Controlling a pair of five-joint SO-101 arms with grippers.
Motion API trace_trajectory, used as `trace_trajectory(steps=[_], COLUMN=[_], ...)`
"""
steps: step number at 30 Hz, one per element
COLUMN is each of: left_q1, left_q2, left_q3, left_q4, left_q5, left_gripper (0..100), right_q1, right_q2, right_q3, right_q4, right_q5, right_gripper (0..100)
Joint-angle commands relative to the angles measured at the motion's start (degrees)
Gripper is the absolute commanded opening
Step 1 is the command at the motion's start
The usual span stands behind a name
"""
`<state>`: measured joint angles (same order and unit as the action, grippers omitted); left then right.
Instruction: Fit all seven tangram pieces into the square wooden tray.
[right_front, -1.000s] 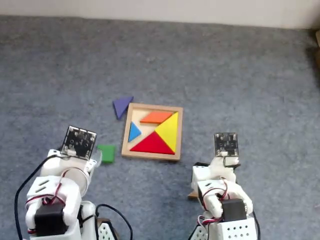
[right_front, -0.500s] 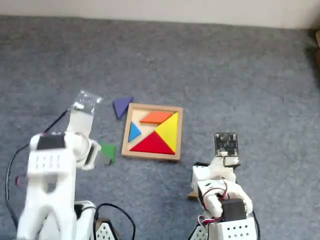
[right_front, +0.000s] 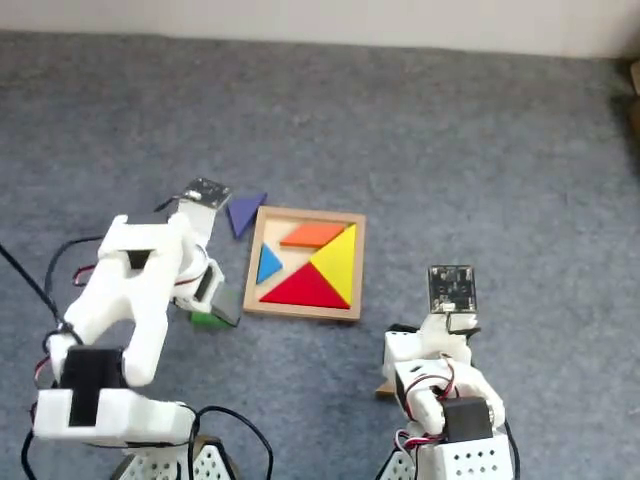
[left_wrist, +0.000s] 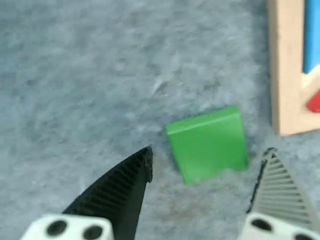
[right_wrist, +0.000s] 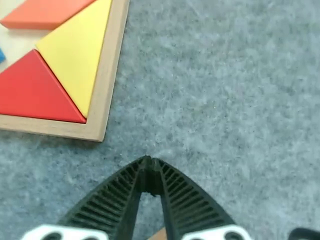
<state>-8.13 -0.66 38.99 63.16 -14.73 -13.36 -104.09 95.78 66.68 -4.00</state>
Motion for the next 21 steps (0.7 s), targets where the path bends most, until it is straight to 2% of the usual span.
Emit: trace_trajectory(steps=[1, 8, 14, 21], left_q1=[1.1, 3.12, 3.21, 3.91], left_q2=[2.07, 4.44, 3.74, -8.92], left_q3=[-4.44, -5.23, -5.23, -5.23], left_q4=[-0.35, -0.26, 0.09, 5.54], left_q5=[2.37, 1.23, 1.23, -0.88], left_gripper=[29, 16, 15, 15], right_q1=[0.66, 0.75, 0.75, 0.75], right_q2=[-0.31, -0.31, -0.31, -0.31], right_q3=[6.99, 6.99, 6.99, 6.99], right_q4=[0.31, 0.31, 0.31, 0.31], right_q5=[0.44, 0.44, 0.44, 0.44], right_gripper=[0.5, 0.5, 0.5, 0.5])
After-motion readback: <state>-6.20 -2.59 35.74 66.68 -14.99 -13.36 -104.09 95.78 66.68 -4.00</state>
